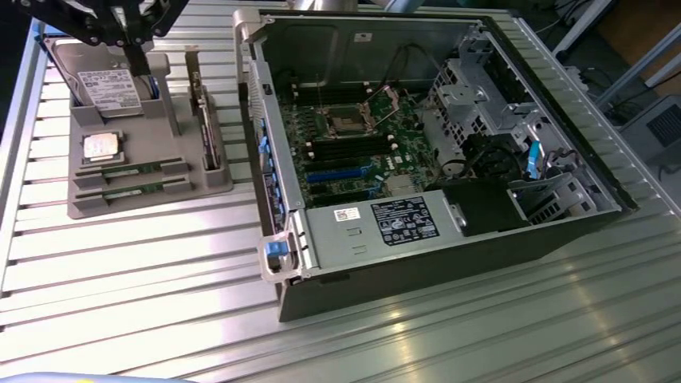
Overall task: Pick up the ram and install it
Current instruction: 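Pick up the ram and move it above insertion slot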
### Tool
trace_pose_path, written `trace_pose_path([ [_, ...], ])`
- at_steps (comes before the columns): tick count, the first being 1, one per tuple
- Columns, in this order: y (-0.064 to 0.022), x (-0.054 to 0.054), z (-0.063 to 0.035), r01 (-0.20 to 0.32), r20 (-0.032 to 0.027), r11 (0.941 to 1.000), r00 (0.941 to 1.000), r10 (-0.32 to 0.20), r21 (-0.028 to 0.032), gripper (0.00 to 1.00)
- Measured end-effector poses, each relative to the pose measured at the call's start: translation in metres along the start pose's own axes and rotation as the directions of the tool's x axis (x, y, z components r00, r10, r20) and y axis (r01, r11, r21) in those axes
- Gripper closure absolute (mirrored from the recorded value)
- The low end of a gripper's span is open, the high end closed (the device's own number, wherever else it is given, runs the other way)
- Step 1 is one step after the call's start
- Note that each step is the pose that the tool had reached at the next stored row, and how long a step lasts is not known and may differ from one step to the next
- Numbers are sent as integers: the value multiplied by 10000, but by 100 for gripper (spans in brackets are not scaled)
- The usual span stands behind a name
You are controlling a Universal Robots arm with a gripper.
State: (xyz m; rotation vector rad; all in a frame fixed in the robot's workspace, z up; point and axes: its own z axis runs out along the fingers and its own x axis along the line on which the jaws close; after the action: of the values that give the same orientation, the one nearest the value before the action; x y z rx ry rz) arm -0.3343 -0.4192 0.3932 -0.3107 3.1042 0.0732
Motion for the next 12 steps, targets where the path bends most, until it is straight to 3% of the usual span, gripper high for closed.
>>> trace_pose_path([
  [4, 0, 0, 0, 855, -37, 9963, 9963, -856, -23, 90],
  [7, 0, 0, 0, 1443, -62, 9895, 9895, -1443, -41, 90],
  [12, 0, 0, 0, 2573, -106, 9663, 9662, -2574, -81, 90],
])
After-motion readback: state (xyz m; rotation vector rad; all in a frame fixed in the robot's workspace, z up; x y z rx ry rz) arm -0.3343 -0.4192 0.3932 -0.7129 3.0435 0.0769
